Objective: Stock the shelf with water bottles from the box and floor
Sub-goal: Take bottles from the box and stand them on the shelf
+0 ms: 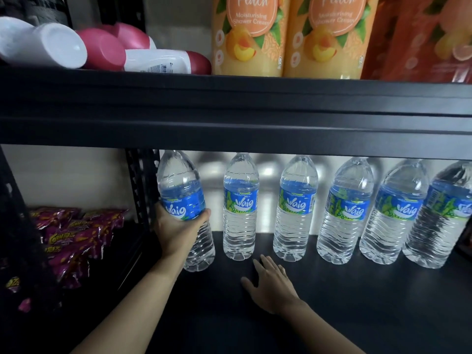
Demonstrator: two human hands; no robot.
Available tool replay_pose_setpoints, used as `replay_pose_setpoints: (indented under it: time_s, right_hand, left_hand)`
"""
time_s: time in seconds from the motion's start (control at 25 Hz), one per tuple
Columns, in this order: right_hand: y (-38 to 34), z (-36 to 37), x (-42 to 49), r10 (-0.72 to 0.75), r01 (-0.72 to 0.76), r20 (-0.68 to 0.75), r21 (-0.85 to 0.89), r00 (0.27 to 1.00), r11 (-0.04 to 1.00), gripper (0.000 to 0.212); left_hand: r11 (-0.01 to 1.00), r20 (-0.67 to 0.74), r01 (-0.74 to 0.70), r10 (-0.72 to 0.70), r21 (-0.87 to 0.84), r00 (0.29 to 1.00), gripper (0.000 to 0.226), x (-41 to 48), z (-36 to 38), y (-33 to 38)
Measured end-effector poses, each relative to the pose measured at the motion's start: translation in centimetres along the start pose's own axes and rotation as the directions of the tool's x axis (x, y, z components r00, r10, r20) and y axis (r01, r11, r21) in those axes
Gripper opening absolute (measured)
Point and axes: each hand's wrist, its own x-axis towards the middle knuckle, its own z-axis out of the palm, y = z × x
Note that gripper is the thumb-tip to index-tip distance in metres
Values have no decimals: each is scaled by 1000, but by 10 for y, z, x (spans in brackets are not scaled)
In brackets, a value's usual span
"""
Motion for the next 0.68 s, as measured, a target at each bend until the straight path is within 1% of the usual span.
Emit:
replay_pose_setpoints:
  time_s: [0.04, 0.12, 0.16, 0.28, 0.32, 0.48, 0.6, 0.64, 0.68]
  right_hand:
    - [2, 1, -3, -3, 3, -15, -3, 1000, 1000, 79]
    - [4, 0, -9, -14, 13, -49, -13, 999, 1000, 96]
    - [4, 1, -11, -18, 16, -66, -22, 998, 1000, 99]
    - [5, 4, -10, -19, 16, -90, -41, 996, 999, 80]
    - [5, 4, -10, -20, 16, -99, -37, 995, 999, 77]
    - [5, 4, -9, -19, 16, -106, -28, 994, 999, 79]
    - [5, 4, -10, -15, 13, -113, -20, 994, 1000, 83]
    - [5, 4, -10, -13, 11, -114, -18, 993, 1000, 84]
    - [5, 4, -9, -10, 8, -115, -20, 993, 1000, 85]
  left_hand:
    - [1000, 16, -9, 9, 23, 1000, 83, 5, 4, -1]
    - [998, 45, -14, 12, 53, 999, 81, 14, 11, -6]
    - [998, 60, -12, 9, 62, 998, 82, 18, 13, -11]
    - [996, 80, -5, -2, 89, 997, 85, 30, 19, -28]
    - [995, 82, -14, 6, 94, 997, 86, 32, 20, -32]
    - [992, 150, -39, 20, 123, 988, 80, 39, 20, -37]
    - [992, 244, -26, -4, 120, 970, 95, 34, 14, -47]
    - [990, 254, -10, -26, 137, 967, 98, 28, 13, -55]
    - [988, 236, 16, -52, 154, 970, 98, 21, 13, -63]
